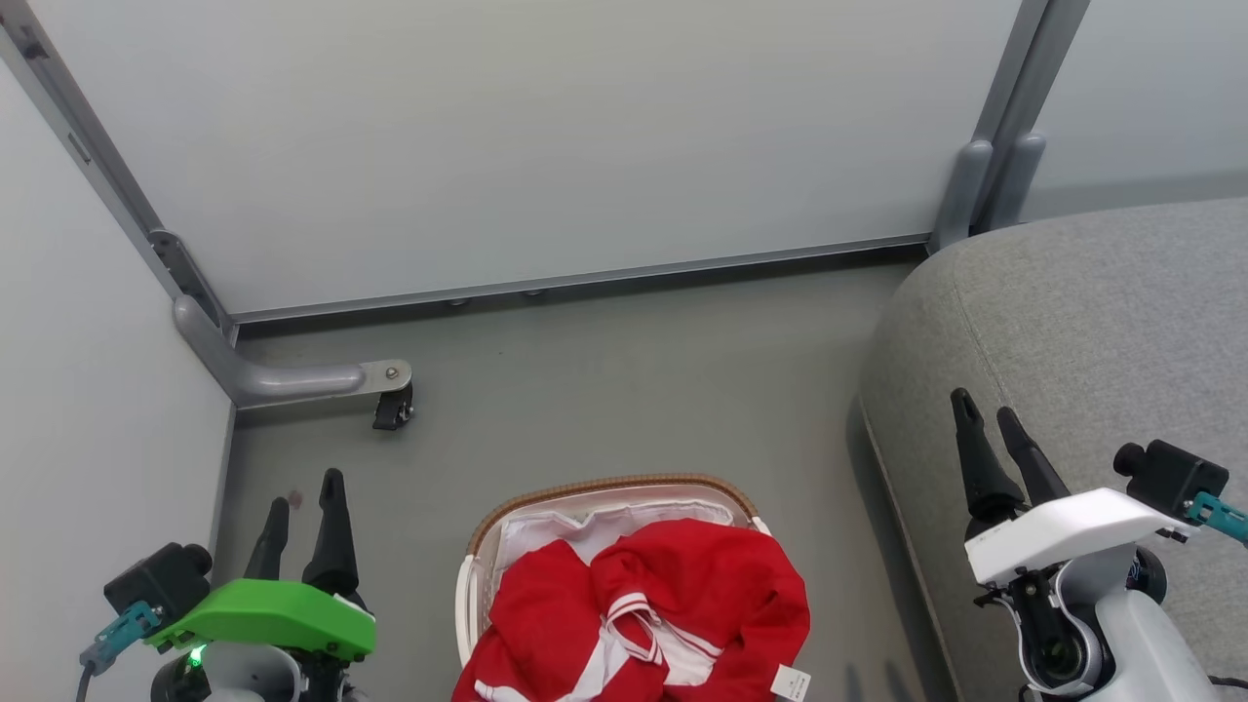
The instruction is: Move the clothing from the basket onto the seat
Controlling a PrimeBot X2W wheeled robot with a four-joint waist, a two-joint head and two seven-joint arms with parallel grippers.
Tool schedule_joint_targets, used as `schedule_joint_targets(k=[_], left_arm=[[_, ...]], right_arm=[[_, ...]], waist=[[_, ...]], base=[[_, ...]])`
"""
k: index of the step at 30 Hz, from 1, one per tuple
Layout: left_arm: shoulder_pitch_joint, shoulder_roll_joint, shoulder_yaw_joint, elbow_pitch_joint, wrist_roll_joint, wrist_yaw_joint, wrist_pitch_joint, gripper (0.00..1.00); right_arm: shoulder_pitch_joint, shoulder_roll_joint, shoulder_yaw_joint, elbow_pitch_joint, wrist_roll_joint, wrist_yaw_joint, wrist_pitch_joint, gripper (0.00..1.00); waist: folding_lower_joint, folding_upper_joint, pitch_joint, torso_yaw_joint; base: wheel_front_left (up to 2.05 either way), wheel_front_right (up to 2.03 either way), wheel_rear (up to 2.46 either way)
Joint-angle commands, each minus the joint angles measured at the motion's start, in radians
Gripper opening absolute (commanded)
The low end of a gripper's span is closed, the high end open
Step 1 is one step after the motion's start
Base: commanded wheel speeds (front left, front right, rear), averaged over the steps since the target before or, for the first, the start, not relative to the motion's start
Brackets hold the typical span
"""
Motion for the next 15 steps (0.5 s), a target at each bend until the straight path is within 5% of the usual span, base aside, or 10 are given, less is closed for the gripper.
schedule_joint_targets(k=[1,15], left_arm=[[-0.025,0.008,-0.002,-0.005,0.037,0.005,-0.013,1.00],[0.017,-0.010,0.002,0.007,0.177,0.016,-0.053,1.00]], right_arm=[[-0.018,0.000,-0.005,-0.010,-0.036,0.000,-0.012,1.00],[0.032,0.029,-0.017,-0.005,-0.208,0.000,-0.051,1.00]], waist=[[0.0000,0.0000,0.000,0.000],[0.0000,0.0000,-0.003,-0.004]], base=[[0.00,0.00,0.00],[0.00,0.00,0.00]])
